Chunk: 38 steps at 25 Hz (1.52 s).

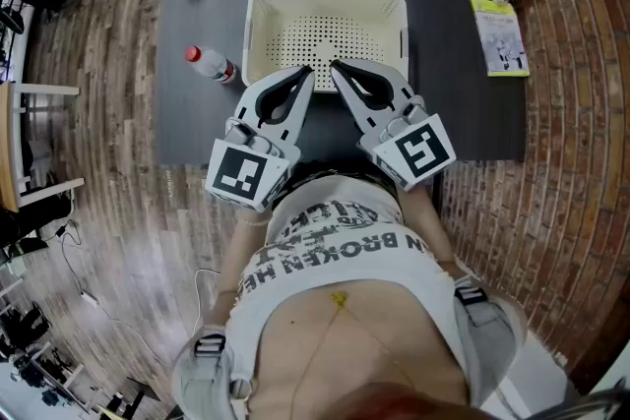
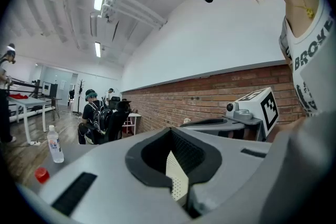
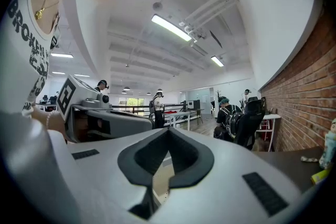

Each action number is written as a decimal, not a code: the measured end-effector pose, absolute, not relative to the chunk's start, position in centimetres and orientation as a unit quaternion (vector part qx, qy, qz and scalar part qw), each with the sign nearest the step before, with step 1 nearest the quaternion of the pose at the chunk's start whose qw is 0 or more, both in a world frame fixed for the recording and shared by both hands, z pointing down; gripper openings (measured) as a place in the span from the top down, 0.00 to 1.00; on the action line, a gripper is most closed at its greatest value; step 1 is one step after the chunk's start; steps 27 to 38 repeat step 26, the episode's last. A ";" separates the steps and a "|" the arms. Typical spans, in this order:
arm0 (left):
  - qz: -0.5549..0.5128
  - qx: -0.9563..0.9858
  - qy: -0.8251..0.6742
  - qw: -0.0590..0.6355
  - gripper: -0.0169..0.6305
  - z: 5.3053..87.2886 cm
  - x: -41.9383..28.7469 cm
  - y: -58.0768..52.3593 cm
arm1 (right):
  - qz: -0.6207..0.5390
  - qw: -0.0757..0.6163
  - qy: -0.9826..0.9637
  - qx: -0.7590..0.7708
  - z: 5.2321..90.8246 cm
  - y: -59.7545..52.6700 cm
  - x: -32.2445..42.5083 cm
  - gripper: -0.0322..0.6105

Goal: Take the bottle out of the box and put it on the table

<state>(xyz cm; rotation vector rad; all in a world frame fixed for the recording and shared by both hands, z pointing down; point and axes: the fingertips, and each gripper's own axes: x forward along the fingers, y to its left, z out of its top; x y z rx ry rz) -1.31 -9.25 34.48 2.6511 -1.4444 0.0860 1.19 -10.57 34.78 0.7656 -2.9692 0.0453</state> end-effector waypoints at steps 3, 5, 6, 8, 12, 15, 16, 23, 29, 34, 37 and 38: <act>0.029 0.875 -0.480 0.060 0.96 34.5 -1.2 -9.2 | 0.016 0.039 -0.968 0.246 34.9 -10.6 1.3 0.94; 0.030 0.874 -0.482 0.061 0.96 34.6 -1.2 -9.2 | 0.017 0.039 -0.969 0.244 34.9 -10.5 1.3 0.94; 0.031 0.873 -0.482 0.062 0.96 34.6 -1.2 -9.2 | 0.017 0.039 -0.969 0.242 34.9 -10.5 1.3 0.94; 0.032 0.873 -0.483 0.063 0.96 34.7 -1.2 -9.1 | 0.018 0.041 -0.970 0.240 34.9 -10.4 1.2 0.94; 0.032 0.874 -0.481 0.064 0.96 34.8 -1.0 -9.1 | 0.019 0.042 -0.970 0.239 35.0 -10.4 1.4 0.94; 0.030 0.874 -0.481 0.063 0.96 34.8 -1.0 -9.2 | 0.023 0.040 -0.970 0.240 35.0 -10.5 1.4 0.94; 0.029 0.874 -0.481 0.064 0.96 34.8 -1.1 -9.2 | 0.023 0.041 -0.969 0.241 35.1 -10.5 1.4 0.94; 0.031 0.876 -0.476 0.068 0.96 35.0 -1.0 -9.4 | 0.022 0.043 -0.969 0.241 35.2 -10.6 1.3 0.94; 0.028 0.876 -0.475 0.071 0.96 35.1 -1.1 -9.5 | 0.025 0.046 -0.969 0.242 35.4 -10.7 1.3 0.94; 0.028 0.876 -0.475 0.071 0.96 35.1 -1.1 -9.5 | 0.025 0.046 -0.969 0.242 35.4 -10.7 1.3 0.94; 0.028 0.876 -0.475 0.071 0.96 35.1 -1.1 -9.5 | 0.025 0.046 -0.969 0.242 35.4 -10.7 1.3 0.94; 0.028 0.876 -0.475 0.071 0.96 35.1 -1.1 -9.5 | 0.025 0.046 -0.969 0.242 35.4 -10.7 1.3 0.94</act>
